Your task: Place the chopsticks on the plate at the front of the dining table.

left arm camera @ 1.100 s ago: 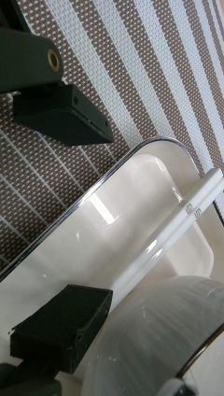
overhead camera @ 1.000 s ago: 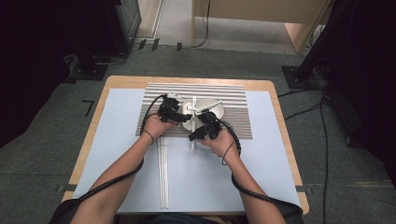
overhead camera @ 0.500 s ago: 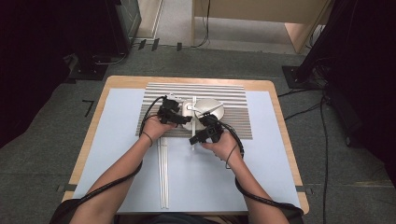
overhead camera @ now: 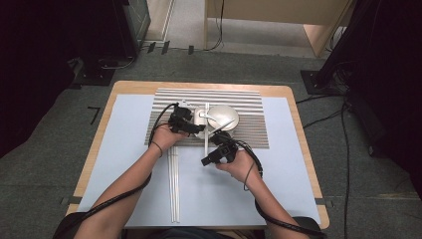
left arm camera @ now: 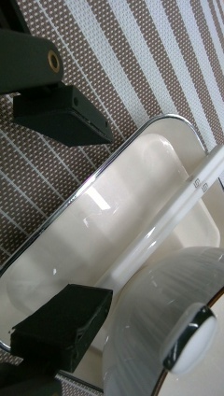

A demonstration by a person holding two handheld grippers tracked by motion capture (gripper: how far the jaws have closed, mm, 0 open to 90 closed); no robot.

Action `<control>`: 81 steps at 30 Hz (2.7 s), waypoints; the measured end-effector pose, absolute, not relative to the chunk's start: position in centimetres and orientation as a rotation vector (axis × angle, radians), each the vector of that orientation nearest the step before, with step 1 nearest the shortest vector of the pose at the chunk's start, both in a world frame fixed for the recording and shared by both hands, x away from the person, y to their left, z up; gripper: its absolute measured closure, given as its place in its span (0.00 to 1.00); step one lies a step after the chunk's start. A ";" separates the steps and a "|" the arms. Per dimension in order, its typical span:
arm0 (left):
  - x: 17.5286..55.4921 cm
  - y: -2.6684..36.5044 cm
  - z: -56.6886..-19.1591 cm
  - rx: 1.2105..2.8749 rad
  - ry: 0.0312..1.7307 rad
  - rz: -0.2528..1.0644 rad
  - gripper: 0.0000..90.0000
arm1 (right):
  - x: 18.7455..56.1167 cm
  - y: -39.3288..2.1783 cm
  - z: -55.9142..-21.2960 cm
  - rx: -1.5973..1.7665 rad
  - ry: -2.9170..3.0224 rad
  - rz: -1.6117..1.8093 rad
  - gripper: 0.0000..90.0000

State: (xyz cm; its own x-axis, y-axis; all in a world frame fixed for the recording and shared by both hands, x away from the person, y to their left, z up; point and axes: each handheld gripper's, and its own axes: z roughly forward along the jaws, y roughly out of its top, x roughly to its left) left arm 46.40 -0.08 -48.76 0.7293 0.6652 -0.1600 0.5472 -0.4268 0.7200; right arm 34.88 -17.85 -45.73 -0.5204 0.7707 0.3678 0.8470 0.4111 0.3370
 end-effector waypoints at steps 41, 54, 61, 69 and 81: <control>44.9 1.9 -47.6 2.148 0.903 0.150 0.24 | 34.5 -20.8 -45.8 -1.363 -2.556 -0.877 0.45; 43.2 2.9 -47.7 2.187 0.882 0.126 0.25 | 34.3 -22.6 -45.5 -1.344 -2.604 -0.983 0.36; 41.8 3.3 -47.2 2.217 0.842 0.141 0.25 | 34.1 -23.6 -46.0 -1.345 -2.635 -1.024 0.32; 40.6 4.3 -46.7 2.241 0.842 0.137 0.25 | 33.8 -24.9 -46.5 -1.338 -2.698 -1.048 0.29; 38.7 6.7 -46.3 2.223 0.825 0.179 0.25 | 33.4 -27.1 -47.5 -1.292 -2.783 -1.105 0.25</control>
State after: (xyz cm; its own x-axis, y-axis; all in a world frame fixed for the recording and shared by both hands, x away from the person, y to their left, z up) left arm 38.66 6.67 -46.26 0.7831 0.6104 -0.1190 0.5064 -0.5148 0.6918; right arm 33.43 -27.13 -47.48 -0.6800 0.7143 0.1652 0.6332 0.4586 0.6235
